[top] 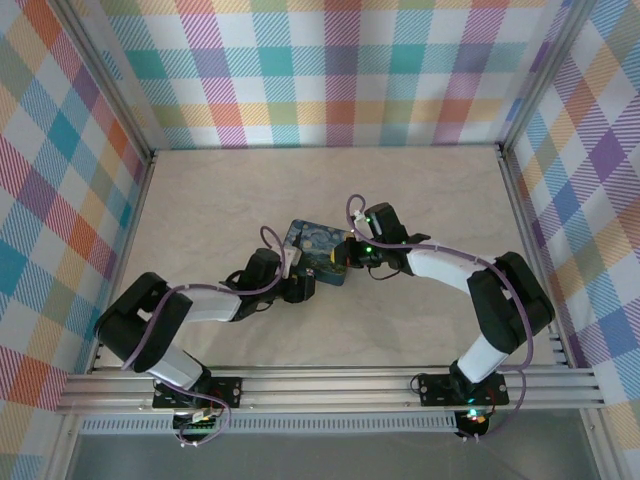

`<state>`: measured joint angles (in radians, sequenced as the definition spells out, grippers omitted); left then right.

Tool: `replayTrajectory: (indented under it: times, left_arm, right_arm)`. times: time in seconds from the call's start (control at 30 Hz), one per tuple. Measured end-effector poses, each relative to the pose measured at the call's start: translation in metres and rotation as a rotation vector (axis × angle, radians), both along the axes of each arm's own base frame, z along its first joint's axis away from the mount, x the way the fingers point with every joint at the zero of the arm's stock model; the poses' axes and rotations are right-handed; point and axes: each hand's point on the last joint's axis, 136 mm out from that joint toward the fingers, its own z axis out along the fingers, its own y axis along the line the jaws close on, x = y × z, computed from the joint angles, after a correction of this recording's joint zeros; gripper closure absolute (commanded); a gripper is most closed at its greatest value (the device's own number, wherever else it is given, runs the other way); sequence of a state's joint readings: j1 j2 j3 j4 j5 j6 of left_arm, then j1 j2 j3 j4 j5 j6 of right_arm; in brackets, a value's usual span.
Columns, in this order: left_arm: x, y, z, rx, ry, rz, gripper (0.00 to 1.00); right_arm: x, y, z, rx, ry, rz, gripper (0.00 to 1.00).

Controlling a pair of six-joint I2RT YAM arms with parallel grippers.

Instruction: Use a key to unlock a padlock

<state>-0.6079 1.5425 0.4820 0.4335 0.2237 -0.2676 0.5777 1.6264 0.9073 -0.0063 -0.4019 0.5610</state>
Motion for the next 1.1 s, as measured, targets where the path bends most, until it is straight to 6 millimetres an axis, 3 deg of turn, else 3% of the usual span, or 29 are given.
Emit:
replayTrajectory:
  times: [0.7, 1.1]
  left_arm:
    - [0.01, -0.015, -0.007, 0.099, -0.074, 0.021, 0.59]
    - [0.012, -0.019, -0.006, 0.097, -0.074, 0.064, 0.63]
  right_arm:
    - [0.001, 0.001, 0.0, 0.003, -0.003, 0.0, 1.0]
    - [0.001, 0.001, 0.0, 0.006, -0.006, 0.002, 1.0]
